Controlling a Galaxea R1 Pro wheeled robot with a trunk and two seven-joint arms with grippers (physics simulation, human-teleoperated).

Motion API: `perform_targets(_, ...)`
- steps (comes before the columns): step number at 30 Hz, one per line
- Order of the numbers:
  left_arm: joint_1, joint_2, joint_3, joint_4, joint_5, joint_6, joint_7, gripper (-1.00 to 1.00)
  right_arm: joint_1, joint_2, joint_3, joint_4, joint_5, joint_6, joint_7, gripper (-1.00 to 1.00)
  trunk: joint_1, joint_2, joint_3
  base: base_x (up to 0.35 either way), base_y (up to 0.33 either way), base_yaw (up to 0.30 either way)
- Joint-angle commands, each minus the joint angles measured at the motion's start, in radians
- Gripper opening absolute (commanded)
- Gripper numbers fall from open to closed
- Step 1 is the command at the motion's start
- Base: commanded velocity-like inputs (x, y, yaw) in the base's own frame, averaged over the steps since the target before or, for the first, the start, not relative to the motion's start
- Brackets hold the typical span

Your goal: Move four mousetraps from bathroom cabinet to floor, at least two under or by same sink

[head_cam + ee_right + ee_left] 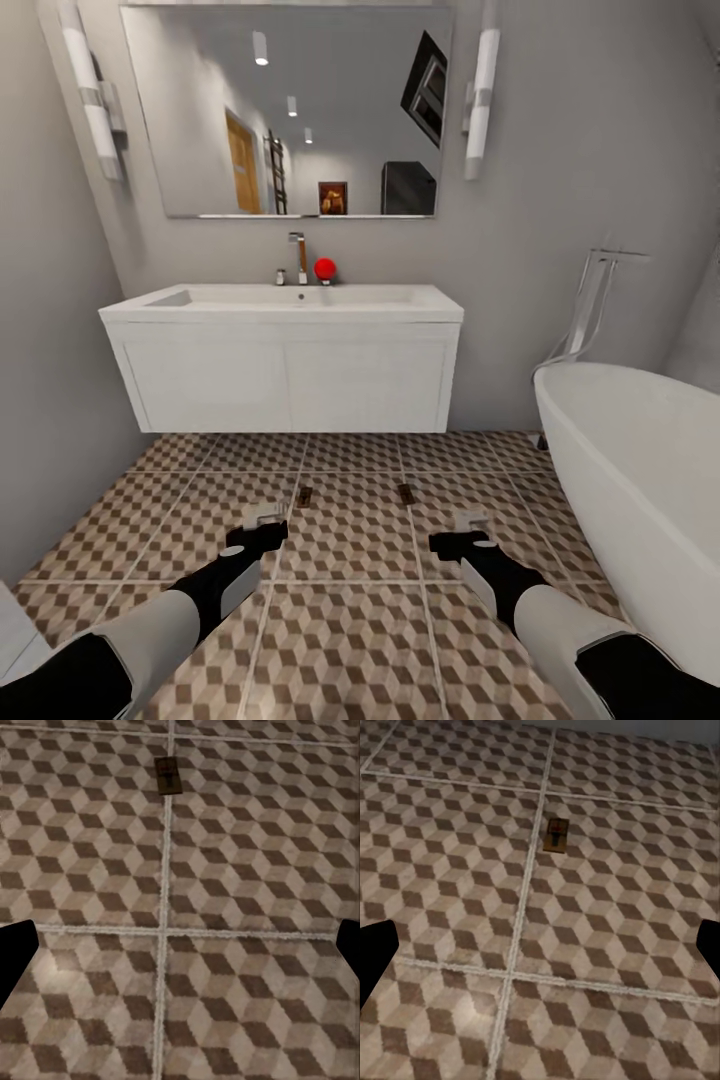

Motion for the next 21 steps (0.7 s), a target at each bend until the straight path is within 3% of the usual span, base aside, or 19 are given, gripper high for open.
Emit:
perform_targets(1, 0.0, 0.001, -0.008, -0.002, 0.008, -0.003, 0.005, 1.0, 0.0, 0.0, 0.008, -0.003, -0.007, 0.006, -0.006, 1.0, -0.001, 0.0, 0.003, 0.0, 0.0, 0.0)
perform_targets(7, 0.0, 0.001, -0.009, -0.001, 0.009, -0.002, 0.005, 1.0, 0.0, 0.001, 0.006, -0.004, -0.001, 0.007, -0.007, 1.0, -0.003, 0.001, 0.026, 0.0, 0.0, 0.0)
perform_targets(21, 0.0, 0.002, -0.007, 0.0, 0.011, -0.002, 0.005, 1.0, 0.0, -0.004, 0.003, -0.005, -0.002, -0.006, -0.013, 1.0, -0.057, 0.099, 0.07, 0.0, 0.0, 0.0)
